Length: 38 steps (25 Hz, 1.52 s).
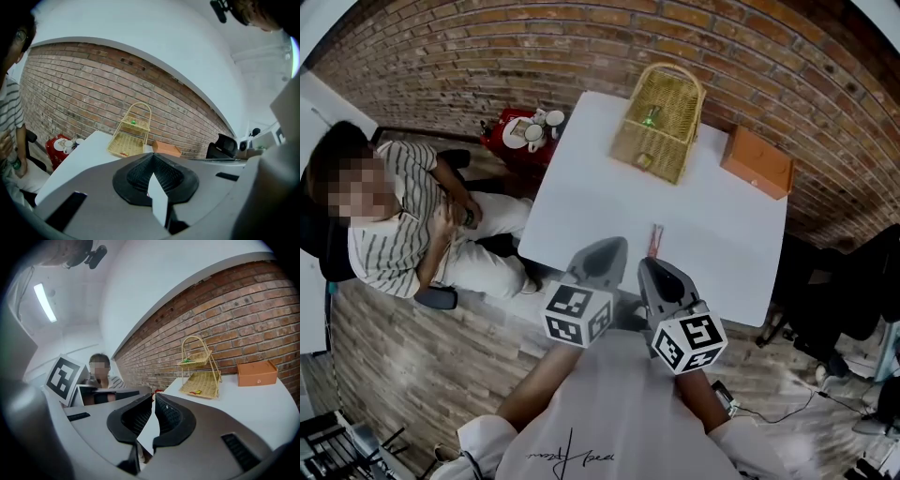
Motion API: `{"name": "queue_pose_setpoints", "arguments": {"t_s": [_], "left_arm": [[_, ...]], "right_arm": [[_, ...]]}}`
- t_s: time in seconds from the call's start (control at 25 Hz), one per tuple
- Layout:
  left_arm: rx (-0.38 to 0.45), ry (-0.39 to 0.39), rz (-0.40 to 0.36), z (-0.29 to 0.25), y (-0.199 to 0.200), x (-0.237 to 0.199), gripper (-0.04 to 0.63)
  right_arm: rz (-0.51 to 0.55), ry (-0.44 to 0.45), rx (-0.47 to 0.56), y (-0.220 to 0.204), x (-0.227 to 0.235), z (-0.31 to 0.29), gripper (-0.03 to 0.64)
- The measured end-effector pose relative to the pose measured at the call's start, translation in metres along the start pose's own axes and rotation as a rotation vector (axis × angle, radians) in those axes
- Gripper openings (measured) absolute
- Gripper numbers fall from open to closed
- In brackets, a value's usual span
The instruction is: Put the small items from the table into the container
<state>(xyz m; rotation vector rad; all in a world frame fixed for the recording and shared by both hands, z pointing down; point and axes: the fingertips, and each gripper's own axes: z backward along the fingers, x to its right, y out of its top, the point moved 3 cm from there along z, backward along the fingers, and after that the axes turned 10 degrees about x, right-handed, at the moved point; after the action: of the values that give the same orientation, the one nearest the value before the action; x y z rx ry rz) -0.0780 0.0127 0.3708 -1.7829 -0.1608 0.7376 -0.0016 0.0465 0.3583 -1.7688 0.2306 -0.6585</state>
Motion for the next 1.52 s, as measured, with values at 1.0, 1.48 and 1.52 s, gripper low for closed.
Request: {"name": "queue_pose_setpoints", "arguments": {"t_s": [1.0, 1.48, 1.52], "left_arm": [[-0.111, -0.161, -0.03, -0.014, -0.025, -0.036, 0.011], [-0.158, -0.17, -0.002, -0.024, -0.044, -0.032, 0.011], [-0.162, -0.169, -0.001, -0.024, -0.045, -0.033, 0.011]], "right_arm": [[0.023, -0.31, -0.039, -0.044, 0.025, -0.026, 0.023], [0.0, -0.394, -0.107, -0.077, 0.058, -0.028, 0.023], [-0.003, -0.401, -0.112, -0.08, 0.06, -0.029, 0.023]]}}
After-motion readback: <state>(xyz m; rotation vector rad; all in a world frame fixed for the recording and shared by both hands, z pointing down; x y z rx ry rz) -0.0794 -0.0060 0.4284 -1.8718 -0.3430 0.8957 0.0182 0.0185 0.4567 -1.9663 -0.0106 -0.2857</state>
